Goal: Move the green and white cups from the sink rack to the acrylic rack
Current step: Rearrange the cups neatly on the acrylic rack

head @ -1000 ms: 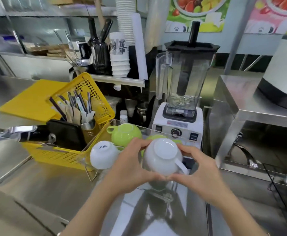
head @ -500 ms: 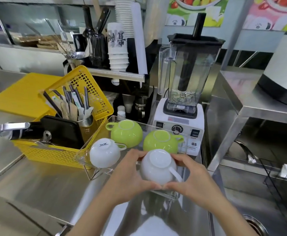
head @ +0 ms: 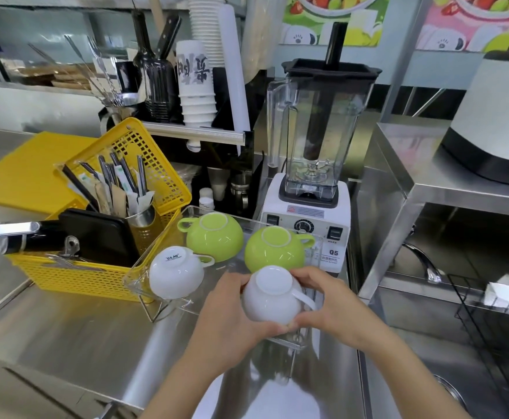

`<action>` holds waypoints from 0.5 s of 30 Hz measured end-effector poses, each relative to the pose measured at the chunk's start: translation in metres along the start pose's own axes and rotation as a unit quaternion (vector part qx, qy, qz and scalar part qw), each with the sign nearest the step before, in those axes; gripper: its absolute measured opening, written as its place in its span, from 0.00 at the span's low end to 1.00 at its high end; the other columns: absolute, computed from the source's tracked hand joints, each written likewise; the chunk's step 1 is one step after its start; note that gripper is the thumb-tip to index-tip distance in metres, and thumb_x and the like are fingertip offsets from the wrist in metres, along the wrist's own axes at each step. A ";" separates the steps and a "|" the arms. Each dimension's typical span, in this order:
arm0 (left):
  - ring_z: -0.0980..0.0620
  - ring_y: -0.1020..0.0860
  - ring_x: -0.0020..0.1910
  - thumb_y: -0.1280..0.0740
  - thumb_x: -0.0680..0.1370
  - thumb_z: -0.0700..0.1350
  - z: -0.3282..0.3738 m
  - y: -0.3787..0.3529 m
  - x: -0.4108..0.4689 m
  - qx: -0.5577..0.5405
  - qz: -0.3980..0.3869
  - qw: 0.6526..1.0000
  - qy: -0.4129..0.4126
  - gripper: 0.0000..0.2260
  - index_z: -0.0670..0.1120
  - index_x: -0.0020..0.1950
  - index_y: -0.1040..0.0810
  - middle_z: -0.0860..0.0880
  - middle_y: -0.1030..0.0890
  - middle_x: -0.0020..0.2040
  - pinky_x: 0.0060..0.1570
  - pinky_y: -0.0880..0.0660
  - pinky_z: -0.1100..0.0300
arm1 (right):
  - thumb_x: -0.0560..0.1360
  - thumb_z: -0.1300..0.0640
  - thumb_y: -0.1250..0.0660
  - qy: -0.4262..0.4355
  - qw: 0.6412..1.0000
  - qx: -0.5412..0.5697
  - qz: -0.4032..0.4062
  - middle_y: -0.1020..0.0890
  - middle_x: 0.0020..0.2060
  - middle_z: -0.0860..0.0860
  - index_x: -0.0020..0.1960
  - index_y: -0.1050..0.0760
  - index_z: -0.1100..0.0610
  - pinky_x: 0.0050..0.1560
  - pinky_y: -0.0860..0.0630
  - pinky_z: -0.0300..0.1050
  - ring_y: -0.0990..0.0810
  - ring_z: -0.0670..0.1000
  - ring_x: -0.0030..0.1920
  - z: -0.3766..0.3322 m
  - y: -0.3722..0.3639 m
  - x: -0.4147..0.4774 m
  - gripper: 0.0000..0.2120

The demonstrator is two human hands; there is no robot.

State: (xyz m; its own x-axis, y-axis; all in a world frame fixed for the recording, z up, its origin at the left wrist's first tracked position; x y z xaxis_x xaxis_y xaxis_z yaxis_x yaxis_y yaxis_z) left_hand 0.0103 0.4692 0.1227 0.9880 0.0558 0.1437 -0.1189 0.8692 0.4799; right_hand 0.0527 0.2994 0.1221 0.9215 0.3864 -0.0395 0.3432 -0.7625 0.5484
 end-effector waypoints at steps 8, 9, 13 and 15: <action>0.76 0.33 0.49 0.28 0.47 0.65 -0.001 0.001 -0.004 0.012 0.027 0.999 0.018 0.30 0.63 0.45 0.34 0.60 0.28 0.49 0.42 0.34 0.77 | 0.49 0.42 0.29 -0.010 0.997 -0.061 -0.036 0.27 0.43 0.19 0.48 0.36 0.25 0.61 0.45 0.45 0.42 0.49 0.63 -0.003 -0.001 0.008 0.31; 0.76 0.33 0.49 0.28 0.47 0.65 -0.001 0.001 -0.004 0.014 0.028 0.999 0.018 0.30 0.64 0.45 0.34 0.61 0.28 0.50 0.42 0.33 0.76 | 0.49 0.43 0.29 -0.009 0.997 -0.064 -0.035 0.27 0.43 0.20 0.48 0.36 0.25 0.61 0.45 0.46 0.43 0.50 0.63 -0.003 0.000 0.008 0.31; 0.73 0.32 0.51 0.28 0.48 0.66 -0.004 -0.001 -0.006 0.022 0.034 0.999 0.016 0.30 0.64 0.46 0.35 0.61 0.28 0.50 0.42 0.32 0.72 | 0.52 0.45 0.27 -0.011 0.997 -0.062 -0.034 0.26 0.48 0.26 0.55 0.34 0.31 0.66 0.43 0.48 0.43 0.51 0.66 -0.001 -0.001 0.007 0.34; 0.69 0.30 0.52 0.26 0.50 0.66 -0.005 -0.001 -0.007 0.028 0.034 0.999 0.008 0.32 0.64 0.49 0.34 0.61 0.28 0.52 0.43 0.31 0.68 | 0.52 0.45 0.27 -0.010 0.998 -0.061 -0.032 0.26 0.49 0.26 0.55 0.34 0.30 0.66 0.44 0.48 0.41 0.51 0.66 -0.001 -0.002 0.006 0.34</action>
State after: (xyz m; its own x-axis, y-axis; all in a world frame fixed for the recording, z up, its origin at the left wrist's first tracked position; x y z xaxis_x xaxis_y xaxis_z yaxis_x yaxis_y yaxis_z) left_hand 0.0039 0.4702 0.1165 0.9788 0.1233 0.1637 -0.1916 0.8340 0.5174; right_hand 0.0572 0.3041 0.1218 0.9018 0.4219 -0.0939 0.3786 -0.6664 0.6424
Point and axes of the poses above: each hand's wrist, its own x-axis towards the middle knuckle, its own y-axis out of the back of the hand, z = x × y, the point moved 4 cm from there along x, towards the middle knuckle
